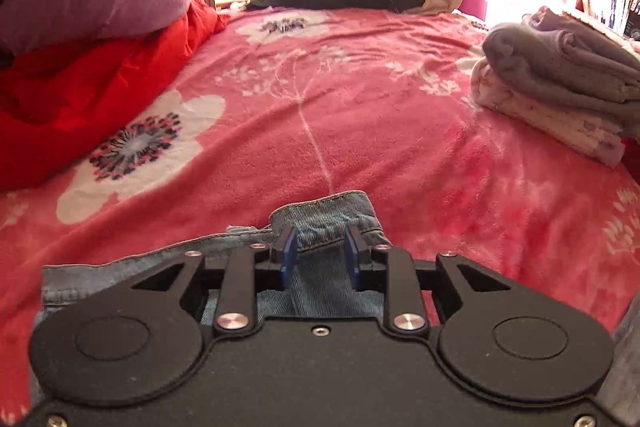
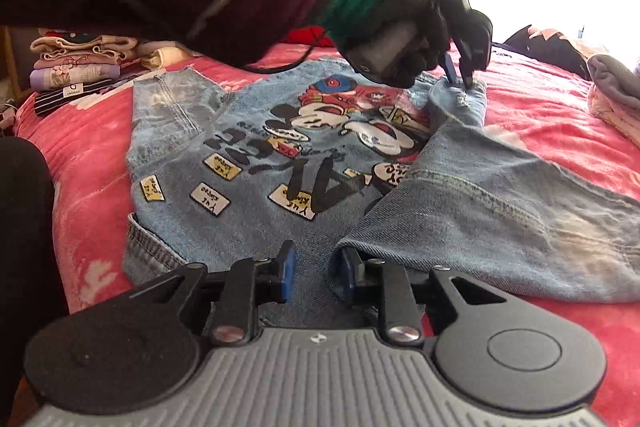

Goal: Fold clothes

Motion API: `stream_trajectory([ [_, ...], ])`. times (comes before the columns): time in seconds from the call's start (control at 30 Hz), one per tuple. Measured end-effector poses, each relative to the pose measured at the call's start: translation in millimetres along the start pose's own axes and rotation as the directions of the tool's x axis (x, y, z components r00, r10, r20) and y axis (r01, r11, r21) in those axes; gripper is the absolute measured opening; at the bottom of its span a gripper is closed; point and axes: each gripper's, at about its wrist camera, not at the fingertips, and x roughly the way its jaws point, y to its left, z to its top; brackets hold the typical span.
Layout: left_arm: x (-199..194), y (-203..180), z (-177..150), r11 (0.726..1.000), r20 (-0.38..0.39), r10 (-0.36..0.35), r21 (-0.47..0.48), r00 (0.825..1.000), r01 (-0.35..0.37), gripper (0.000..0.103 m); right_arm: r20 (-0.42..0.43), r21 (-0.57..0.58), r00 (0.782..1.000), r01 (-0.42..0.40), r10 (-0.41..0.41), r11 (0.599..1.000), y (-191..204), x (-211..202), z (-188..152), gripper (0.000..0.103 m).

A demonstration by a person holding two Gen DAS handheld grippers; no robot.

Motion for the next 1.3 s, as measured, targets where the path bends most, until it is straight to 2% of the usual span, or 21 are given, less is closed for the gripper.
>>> stream_trajectory([
  [0.13,-70,2,-45,0.996,0.044,-0.058,-0.068,0.997,0.061,0.031,0.012,-0.013,1.0,-0.003,0.003,1.0,3,-20,0,0.026],
  [0.23,-117,2,-89,0.988,0.045,-0.106,-0.109,0.993,0.111,0.033,-0.013,0.024,0.999,-0.043,0.043,0.999,0,-41,-5,0.028],
  [0.3,-146,1,-120,0.979,0.043,-0.13,-0.153,0.991,0.135,0.04,-0.017,0.049,0.999,-0.042,0.043,0.998,-4,-54,-7,0.028],
  [0.37,-170,1,-147,0.957,0.04,-0.186,-0.219,0.982,0.19,0.044,-0.013,0.082,1.0,-0.021,0.023,0.996,-10,-62,-7,0.028],
  [0.43,-184,-4,-167,0.934,0.03,-0.249,-0.257,0.968,0.248,0.05,-0.021,0.125,1.0,0.004,-0.001,0.992,-17,-63,-8,0.029],
  [0.5,-189,-16,-175,0.937,0.01,-0.271,-0.226,0.963,0.266,0.051,-0.038,0.132,0.999,0.029,-0.024,0.991,-19,-60,-10,0.029],
  [0.63,-181,-34,-179,0.935,-0.017,-0.3,-0.205,0.954,0.291,0.051,-0.056,0.042,0.996,0.07,-0.068,0.997,-7,-53,-13,0.034],
  [0.7,-175,-44,-188,0.946,-0.042,-0.289,-0.168,0.956,0.278,0.052,-0.051,-0.009,0.993,0.103,-0.103,0.995,2,-53,-14,0.034],
  [0.77,-168,-48,-198,0.946,-0.062,-0.29,-0.171,0.955,0.276,0.051,-0.047,-0.035,0.991,0.121,-0.123,0.992,7,-55,-15,0.034],
  [0.83,-164,-47,-205,0.946,-0.056,-0.277,-0.19,0.959,0.262,0.044,-0.037,-0.05,0.987,0.154,-0.156,0.987,9,-58,-16,0.034],
  [0.9,-164,-44,-206,0.948,-0.041,-0.259,-0.2,0.965,0.246,0.003,-0.027,-0.061,0.982,0.183,-0.185,0.981,11,-59,-16,0.034],
  [1.0,-176,-34,-204,0.927,-0.018,-0.262,-0.282,0.965,0.247,0.002,-0.001,-0.067,0.979,0.204,-0.204,0.977,9,-54,-16,0.036],
  [1.1,-193,-33,-201,0.922,-0.005,-0.244,-0.311,0.97,0.23,0.002,-0.015,-0.103,0.98,0.196,-0.198,0.975,11,-41,-18,0.038],
  [1.2,-185,-34,-208,0.928,-0.053,-0.216,-0.323,0.975,0.187,0.002,-0.033,-0.14,0.978,0.199,-0.206,0.97,15,-38,-20,0.038],
  [1.3,-178,-31,-217,0.929,-0.073,-0.188,-0.338,0.979,0.153,0.002,-0.046,-0.113,0.98,0.186,-0.192,0.976,10,-38,-20,0.038],
])
